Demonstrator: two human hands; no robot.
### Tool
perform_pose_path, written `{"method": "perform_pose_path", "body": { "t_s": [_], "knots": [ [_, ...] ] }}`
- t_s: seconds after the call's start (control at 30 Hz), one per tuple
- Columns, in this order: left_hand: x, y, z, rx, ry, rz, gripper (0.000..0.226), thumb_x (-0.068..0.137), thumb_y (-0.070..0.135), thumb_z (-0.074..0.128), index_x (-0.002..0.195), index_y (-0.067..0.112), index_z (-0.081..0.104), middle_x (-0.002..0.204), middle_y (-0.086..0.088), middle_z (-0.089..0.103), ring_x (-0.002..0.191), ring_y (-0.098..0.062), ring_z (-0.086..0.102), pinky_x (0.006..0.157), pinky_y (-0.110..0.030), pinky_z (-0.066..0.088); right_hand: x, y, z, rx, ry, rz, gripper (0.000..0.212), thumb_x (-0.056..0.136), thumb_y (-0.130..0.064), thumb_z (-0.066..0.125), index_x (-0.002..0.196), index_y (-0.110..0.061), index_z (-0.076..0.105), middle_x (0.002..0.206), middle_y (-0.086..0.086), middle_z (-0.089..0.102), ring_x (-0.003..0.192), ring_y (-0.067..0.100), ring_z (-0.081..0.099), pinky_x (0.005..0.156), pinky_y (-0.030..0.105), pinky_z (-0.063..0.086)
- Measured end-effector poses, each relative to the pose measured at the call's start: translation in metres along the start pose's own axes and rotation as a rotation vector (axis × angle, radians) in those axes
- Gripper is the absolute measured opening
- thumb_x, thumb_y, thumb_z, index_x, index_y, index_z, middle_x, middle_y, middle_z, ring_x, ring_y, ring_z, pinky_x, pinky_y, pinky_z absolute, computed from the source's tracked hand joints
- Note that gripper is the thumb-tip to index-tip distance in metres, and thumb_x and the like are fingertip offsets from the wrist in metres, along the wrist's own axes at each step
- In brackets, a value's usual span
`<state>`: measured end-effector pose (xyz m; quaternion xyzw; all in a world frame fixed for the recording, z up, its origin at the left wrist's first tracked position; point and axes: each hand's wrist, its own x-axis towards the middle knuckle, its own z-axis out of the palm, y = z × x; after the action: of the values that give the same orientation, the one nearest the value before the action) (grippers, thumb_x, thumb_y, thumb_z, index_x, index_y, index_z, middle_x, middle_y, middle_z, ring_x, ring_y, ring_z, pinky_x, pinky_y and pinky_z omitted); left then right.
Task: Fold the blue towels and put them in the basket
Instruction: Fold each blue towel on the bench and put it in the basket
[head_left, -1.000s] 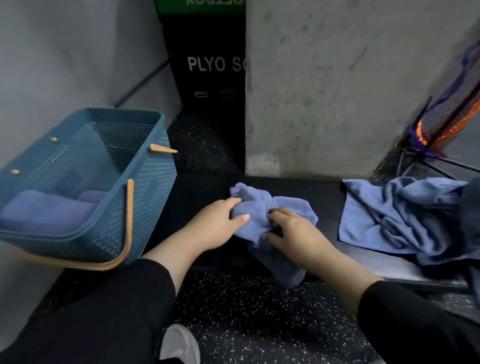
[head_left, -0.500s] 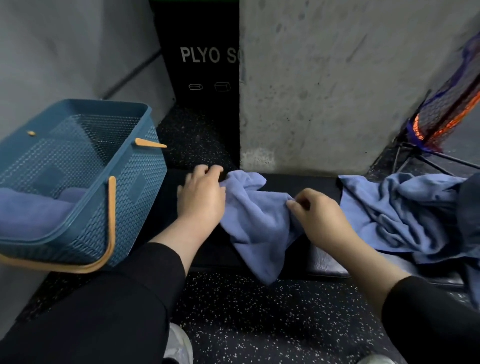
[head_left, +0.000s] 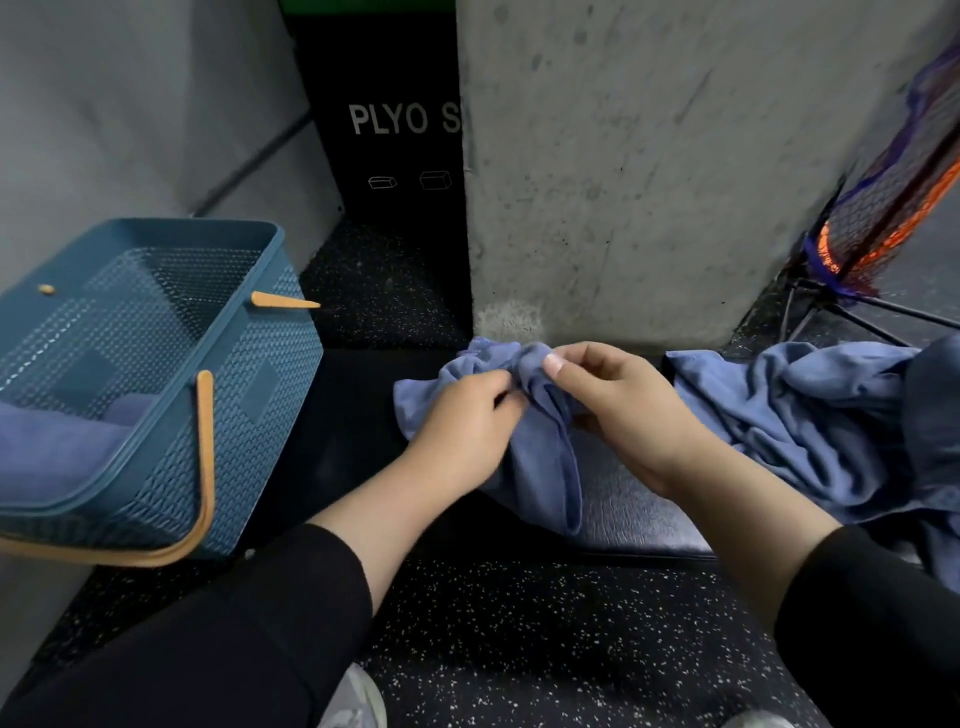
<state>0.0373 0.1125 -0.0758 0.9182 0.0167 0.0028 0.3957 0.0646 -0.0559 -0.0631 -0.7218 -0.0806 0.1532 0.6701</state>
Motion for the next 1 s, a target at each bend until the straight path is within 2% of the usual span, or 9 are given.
{"method": "perform_pose_path", "body": {
  "t_s": [0.07,0.17,0.27,0.4,0.57,0.7,0.77,0.87,1.0],
  "knots": [
    [0.003,-0.001,-0.01,-0.123,-0.003,0.018,0.027,0.103,0.028,0.052,0.096,0.007,0.068,0.092,-0.007,0.069,0.089,-0.016,0.063,0.081,-0.036,0.05,0.0,-0.002,0.0,-0.037,0.006,-0.035,0.023,0.085,-0.035,0.072,0.097,-0.014,0.073,0.1,0.021,0.07,0.086,0.022,0.063,0.085,0.047,0.053],
    [0.001,0.002,-0.024,-0.227,0.05,0.058,0.039,0.105,0.028,0.049,0.077,0.001,0.051,0.069,-0.001,0.05,0.066,-0.009,0.043,0.064,-0.034,0.036,0.002,-0.005,-0.001,-0.102,0.162,-0.076,0.017,0.085,-0.025,0.063,0.087,-0.01,0.071,0.088,0.025,0.068,0.074,0.021,0.058,0.077,0.057,0.053],
    [0.004,0.002,-0.04,-0.323,0.202,0.058,0.04,0.105,0.03,0.047,0.076,0.003,0.046,0.069,0.004,0.043,0.065,-0.006,0.037,0.061,-0.03,0.033,0.006,-0.017,-0.008,-0.182,0.307,-0.124,0.013,0.091,-0.023,0.063,0.084,-0.014,0.07,0.076,0.013,0.071,0.066,0.015,0.057,0.064,0.043,0.053],
    [0.008,0.003,-0.061,-0.409,0.324,0.07,0.034,0.105,0.032,0.047,0.085,0.008,0.059,0.075,0.002,0.055,0.072,-0.008,0.048,0.069,-0.033,0.044,0.005,-0.037,-0.012,-0.471,0.36,-0.275,0.016,0.095,-0.031,0.063,0.083,-0.019,0.067,0.064,-0.009,0.065,0.056,0.001,0.05,0.057,0.018,0.042],
    [0.002,0.01,-0.068,-0.266,0.286,0.094,0.029,0.101,0.035,0.054,0.082,0.014,0.06,0.066,0.006,0.052,0.061,-0.004,0.044,0.06,-0.026,0.037,-0.007,-0.056,-0.008,-0.51,0.405,-0.32,0.017,0.096,-0.035,0.062,0.082,-0.026,0.064,0.059,-0.014,0.061,0.053,0.002,0.047,0.051,0.014,0.036],
    [-0.015,0.026,-0.058,-0.099,0.105,0.205,0.036,0.077,0.058,0.068,0.104,0.035,0.062,0.099,0.014,0.063,0.093,0.002,0.06,0.079,-0.017,0.046,-0.022,-0.074,0.001,-0.454,0.314,-0.332,0.013,0.095,-0.028,0.064,0.082,-0.027,0.068,0.065,-0.012,0.067,0.054,-0.005,0.05,0.054,0.009,0.038],
    [-0.023,0.036,-0.05,0.001,0.114,0.235,0.02,0.084,0.048,0.068,0.095,0.033,0.063,0.09,0.014,0.06,0.088,-0.002,0.06,0.073,-0.019,0.044,-0.03,-0.08,0.006,-0.438,0.21,-0.342,0.013,0.094,-0.027,0.067,0.081,-0.029,0.069,0.07,-0.006,0.07,0.058,-0.004,0.052,0.057,0.01,0.04],
    [-0.026,0.044,-0.054,-0.165,0.169,0.171,0.019,0.098,0.026,0.06,0.082,0.018,0.065,0.07,0.008,0.061,0.068,-0.004,0.056,0.063,-0.025,0.041,-0.037,-0.087,0.002,-0.514,0.124,-0.312,0.011,0.088,-0.031,0.074,0.078,-0.029,0.068,0.06,-0.008,0.062,0.052,0.0,0.046,0.052,0.014,0.037],
    [-0.03,0.041,-0.077,-0.396,0.13,0.142,0.02,0.1,0.021,0.054,0.093,0.019,0.073,0.085,0.003,0.073,0.083,-0.015,0.067,0.079,-0.034,0.05,-0.046,-0.086,-0.008,-0.784,0.092,-0.237,0.031,0.086,-0.026,0.074,0.062,-0.029,0.055,0.053,-0.018,0.052,0.049,0.0,0.045,0.049,0.011,0.034]
  ]
}}
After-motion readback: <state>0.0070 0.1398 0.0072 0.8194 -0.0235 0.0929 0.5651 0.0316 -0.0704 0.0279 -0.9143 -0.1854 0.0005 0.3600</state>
